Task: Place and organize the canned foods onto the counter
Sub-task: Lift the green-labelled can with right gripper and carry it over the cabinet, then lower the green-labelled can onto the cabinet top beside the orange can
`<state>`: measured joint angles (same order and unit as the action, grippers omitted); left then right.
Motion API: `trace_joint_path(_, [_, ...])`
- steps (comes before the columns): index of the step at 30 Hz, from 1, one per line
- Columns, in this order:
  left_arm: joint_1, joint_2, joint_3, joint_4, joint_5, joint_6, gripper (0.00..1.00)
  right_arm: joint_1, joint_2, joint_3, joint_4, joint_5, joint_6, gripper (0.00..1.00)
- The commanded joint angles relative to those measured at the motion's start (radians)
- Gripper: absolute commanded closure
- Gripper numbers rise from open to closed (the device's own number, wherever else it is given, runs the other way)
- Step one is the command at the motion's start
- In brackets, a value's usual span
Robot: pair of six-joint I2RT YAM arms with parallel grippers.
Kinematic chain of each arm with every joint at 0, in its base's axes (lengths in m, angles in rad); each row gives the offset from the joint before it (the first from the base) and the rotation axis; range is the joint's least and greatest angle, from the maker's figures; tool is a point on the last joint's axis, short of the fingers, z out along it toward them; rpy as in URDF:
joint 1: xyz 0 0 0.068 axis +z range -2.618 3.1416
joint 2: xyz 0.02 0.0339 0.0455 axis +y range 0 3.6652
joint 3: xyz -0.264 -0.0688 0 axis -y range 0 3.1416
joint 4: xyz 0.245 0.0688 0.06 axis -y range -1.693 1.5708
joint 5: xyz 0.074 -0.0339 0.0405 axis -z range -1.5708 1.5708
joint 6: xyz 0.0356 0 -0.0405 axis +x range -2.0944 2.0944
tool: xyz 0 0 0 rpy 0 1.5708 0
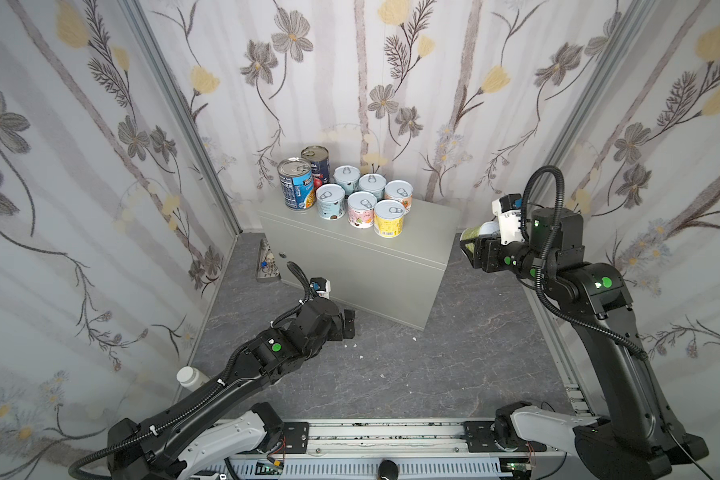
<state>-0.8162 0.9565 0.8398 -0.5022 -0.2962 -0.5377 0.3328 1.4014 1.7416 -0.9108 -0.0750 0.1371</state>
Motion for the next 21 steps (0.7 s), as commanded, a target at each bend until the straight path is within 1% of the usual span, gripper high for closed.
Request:
trace_joint_path(1, [0.002, 0.004, -0.010, 0.004, -0.024, 0.006, 0.00, 0.029, 0.051, 0.081, -0.031, 0.056, -0.032, 0.64])
trace_joint_path(5, [0.002, 0.004, -0.022, 0.008, -0.021, 0.003, 0.00, 0.067, 0.142, 0.222, -0.095, 0.094, -0.025, 0.62])
trace_joint_path(9, [0.002, 0.004, -0.061, 0.041, 0.010, -0.017, 0.00, 0.111, 0.235, 0.344, -0.134, 0.110, -0.013, 0.62])
trace_joint_path(15, [0.002, -0.020, -0.099, 0.063, 0.022, -0.032, 0.00, 0.171, 0.369, 0.503, -0.213, 0.122, -0.012, 0.63])
trace_joint_path(21, [0.001, -0.024, -0.125, 0.090, 0.045, -0.054, 0.00, 0.198, 0.445, 0.553, -0.224, 0.110, -0.016, 0.63])
